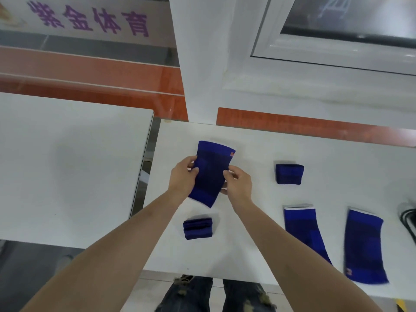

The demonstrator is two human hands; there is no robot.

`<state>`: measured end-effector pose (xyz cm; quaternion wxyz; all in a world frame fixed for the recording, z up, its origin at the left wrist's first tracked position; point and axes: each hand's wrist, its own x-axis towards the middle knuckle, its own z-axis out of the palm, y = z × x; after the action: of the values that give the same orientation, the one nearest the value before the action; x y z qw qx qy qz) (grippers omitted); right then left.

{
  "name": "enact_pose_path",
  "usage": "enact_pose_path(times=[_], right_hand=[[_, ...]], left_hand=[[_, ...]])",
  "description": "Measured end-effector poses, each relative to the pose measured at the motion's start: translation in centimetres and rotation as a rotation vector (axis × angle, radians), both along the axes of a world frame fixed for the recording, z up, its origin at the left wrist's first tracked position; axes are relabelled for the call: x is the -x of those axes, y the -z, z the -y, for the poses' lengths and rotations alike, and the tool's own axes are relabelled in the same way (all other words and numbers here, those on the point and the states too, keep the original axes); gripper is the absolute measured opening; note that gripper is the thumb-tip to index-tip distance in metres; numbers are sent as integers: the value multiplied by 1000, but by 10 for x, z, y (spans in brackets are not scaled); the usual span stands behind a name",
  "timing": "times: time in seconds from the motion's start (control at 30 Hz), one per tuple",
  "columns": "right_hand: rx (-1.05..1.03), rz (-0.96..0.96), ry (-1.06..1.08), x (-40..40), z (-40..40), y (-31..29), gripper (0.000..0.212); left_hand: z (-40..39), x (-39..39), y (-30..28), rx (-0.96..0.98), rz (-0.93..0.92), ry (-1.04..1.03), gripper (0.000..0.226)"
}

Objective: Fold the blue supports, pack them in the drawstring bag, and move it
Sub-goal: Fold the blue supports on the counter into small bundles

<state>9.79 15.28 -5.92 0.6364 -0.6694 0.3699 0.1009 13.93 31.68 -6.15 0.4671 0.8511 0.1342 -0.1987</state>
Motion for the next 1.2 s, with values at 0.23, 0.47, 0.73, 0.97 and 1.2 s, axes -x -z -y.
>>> enact_pose_path(times=[0.23,0.47,0.73,0.97,1.2], right_hand=[[102,-37,-10,-17,-4,24,24],[278,-45,-85,-21,-3,45,8],[262,-74,-74,-24,2,46,14],[247,-107,-121,-28,7,36,15],[39,-88,-115,-28,20,10,38]], left_hand=[[0,-18,16,-124,22,94,35],[-7,-24,42,-237,108,209,38],[8,-36,35,-130,-26,76,50],[22,-45,18,-60,-145,104,31],[20,-20,-17,164,-47,138,19]])
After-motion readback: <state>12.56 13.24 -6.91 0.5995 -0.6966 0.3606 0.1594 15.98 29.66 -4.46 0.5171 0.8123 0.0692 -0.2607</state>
